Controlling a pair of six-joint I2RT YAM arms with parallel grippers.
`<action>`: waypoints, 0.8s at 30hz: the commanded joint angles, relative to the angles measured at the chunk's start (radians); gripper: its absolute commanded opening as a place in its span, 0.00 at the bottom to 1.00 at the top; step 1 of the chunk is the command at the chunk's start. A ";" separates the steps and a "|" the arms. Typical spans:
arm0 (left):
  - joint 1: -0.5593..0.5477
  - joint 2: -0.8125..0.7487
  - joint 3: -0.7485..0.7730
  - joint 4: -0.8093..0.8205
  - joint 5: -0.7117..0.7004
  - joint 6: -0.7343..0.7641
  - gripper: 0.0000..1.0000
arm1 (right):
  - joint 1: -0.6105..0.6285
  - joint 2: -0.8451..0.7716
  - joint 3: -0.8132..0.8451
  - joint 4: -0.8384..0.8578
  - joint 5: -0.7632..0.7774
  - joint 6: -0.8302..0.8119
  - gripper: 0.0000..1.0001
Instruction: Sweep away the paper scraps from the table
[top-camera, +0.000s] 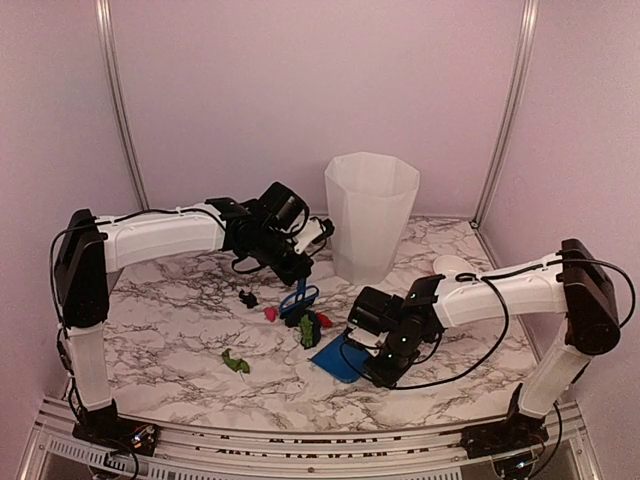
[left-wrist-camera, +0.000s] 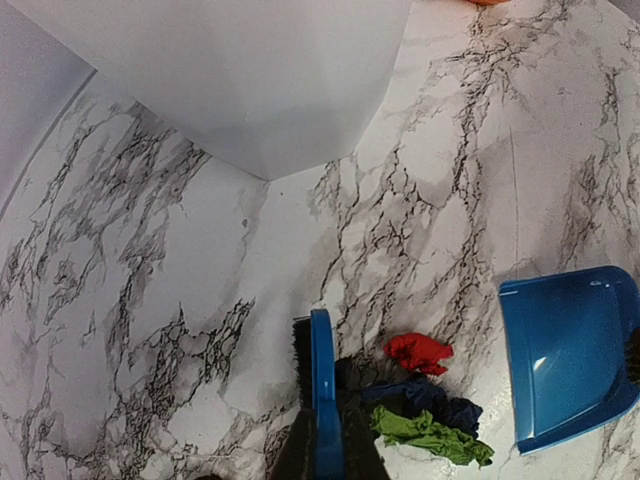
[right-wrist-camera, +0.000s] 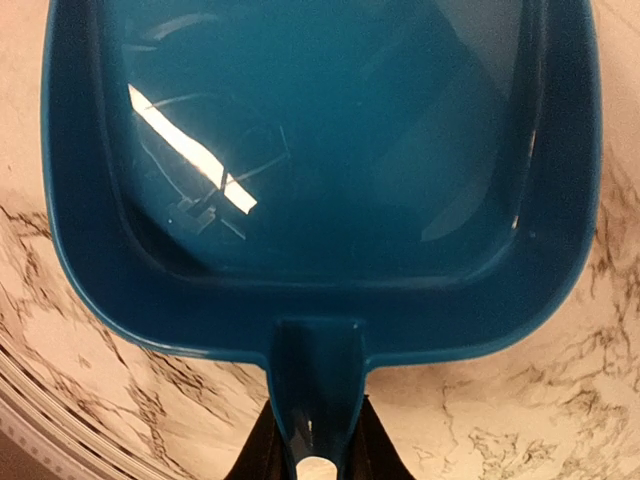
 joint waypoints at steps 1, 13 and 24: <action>-0.008 -0.082 -0.054 -0.029 0.043 -0.054 0.00 | 0.011 0.065 0.112 0.007 0.002 -0.059 0.00; -0.001 -0.353 -0.221 -0.043 -0.343 -0.329 0.00 | 0.012 0.181 0.241 -0.019 -0.009 -0.131 0.00; -0.037 -0.789 -0.673 -0.186 -0.478 -0.881 0.00 | 0.011 0.189 0.262 -0.051 -0.018 -0.142 0.00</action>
